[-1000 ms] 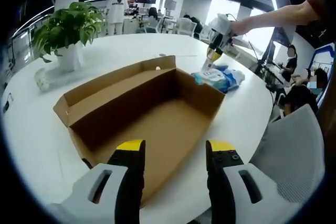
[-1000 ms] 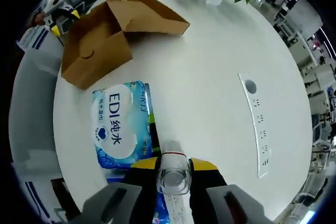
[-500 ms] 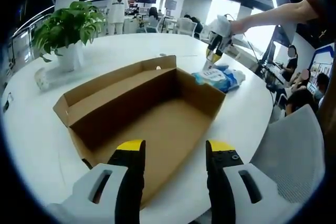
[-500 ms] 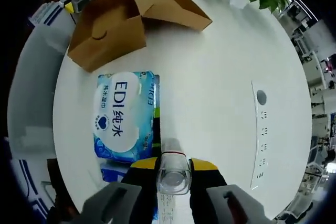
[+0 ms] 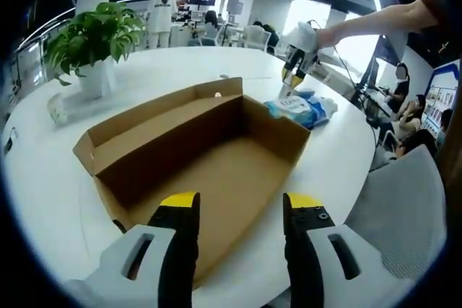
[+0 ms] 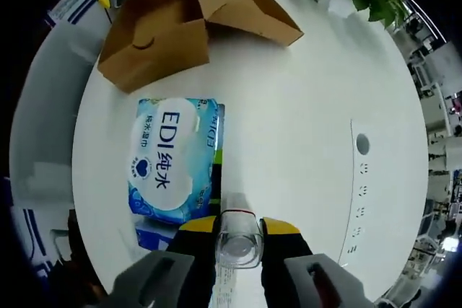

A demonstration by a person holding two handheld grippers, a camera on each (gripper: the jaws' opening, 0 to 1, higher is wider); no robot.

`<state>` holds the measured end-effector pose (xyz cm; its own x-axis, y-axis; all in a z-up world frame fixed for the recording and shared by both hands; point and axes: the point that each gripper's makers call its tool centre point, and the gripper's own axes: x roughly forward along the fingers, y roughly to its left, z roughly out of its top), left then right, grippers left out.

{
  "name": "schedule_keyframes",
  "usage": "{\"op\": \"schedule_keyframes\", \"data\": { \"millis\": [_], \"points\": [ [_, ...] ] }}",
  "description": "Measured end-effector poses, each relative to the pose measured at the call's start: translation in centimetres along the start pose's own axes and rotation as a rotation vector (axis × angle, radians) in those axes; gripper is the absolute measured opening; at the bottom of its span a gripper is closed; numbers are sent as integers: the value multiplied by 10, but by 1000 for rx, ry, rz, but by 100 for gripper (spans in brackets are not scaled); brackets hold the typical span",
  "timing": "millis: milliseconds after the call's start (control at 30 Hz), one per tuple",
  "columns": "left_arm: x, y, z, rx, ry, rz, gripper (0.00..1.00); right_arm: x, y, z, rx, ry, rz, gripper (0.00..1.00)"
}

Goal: Operate the shoe box by opening the lid, removing the specified soft item, and placing it in the target area until the item is outside and the box remains undamaged.

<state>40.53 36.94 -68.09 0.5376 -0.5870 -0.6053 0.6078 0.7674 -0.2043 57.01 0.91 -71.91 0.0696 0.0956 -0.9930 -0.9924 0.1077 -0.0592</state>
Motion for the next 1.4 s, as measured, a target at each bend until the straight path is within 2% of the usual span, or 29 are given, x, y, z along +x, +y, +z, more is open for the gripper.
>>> {"op": "schedule_keyframes", "data": {
  "millis": [667,833,1133,1400],
  "points": [
    [2,1,0,-1,3,-3,46,2,-2,-4,25,6,-7,22],
    [2,0,1,1,1,-3,46,-1,-4,-5,41,0,-16,26],
    [2,-4,5,6,-9,-10,46,-15,-6,-6,106,-29,-50,30],
    [-2,-7,8,9,-20,-10,46,-29,-2,-16,215,-55,-94,32]
  ]
}}
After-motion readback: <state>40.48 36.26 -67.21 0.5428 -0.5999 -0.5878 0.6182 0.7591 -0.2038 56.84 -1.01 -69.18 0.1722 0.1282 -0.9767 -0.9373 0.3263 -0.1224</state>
